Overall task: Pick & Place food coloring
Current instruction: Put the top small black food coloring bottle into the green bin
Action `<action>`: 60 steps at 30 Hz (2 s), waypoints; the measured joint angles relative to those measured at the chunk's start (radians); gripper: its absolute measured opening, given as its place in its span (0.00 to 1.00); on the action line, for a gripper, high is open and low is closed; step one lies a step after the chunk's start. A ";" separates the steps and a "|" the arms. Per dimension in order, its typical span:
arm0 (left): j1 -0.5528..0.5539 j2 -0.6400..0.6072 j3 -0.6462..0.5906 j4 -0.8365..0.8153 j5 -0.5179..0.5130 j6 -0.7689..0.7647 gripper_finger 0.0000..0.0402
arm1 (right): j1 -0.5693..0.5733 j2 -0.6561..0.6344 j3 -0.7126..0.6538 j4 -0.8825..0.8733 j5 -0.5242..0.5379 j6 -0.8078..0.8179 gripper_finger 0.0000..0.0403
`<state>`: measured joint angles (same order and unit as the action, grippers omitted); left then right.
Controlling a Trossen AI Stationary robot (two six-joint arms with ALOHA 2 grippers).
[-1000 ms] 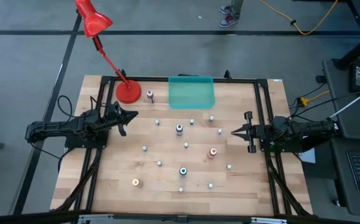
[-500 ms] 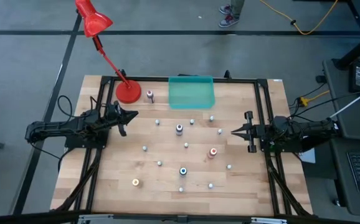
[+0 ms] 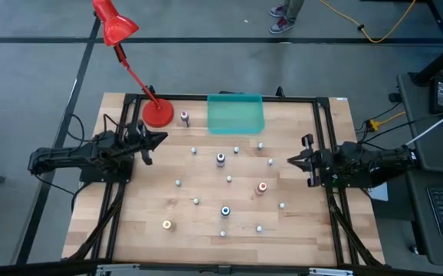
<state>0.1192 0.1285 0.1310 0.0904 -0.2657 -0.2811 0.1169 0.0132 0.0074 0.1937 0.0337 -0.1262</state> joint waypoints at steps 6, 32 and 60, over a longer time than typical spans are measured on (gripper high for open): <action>0.000 0.209 0.214 -0.123 0.000 0.030 0.04 | 0.000 0.000 0.000 0.082 -0.001 0.071 0.06; 0.126 0.919 0.860 -0.714 0.161 0.036 0.34 | 0.000 0.107 0.358 -0.345 0.176 0.305 0.07; 0.123 1.246 0.859 -0.834 0.220 0.081 0.50 | -0.127 0.452 0.577 -0.504 0.367 0.184 0.44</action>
<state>0.2420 1.3740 0.9901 -0.7437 -0.0462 -0.1999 -0.0105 0.4651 0.5842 -0.3103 0.4007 0.0575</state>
